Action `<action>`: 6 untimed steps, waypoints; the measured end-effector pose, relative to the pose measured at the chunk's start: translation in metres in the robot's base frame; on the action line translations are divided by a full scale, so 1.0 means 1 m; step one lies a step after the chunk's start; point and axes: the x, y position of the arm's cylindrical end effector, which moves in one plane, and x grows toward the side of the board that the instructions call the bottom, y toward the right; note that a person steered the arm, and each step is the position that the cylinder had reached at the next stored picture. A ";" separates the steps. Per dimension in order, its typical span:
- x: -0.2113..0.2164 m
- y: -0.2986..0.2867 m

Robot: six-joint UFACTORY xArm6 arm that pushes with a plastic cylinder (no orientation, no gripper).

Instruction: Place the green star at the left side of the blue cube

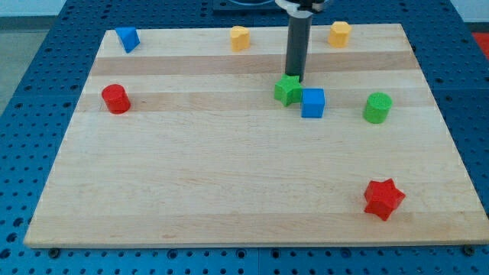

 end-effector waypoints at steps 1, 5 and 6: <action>0.000 0.001; 0.003 -0.002; 0.005 -0.026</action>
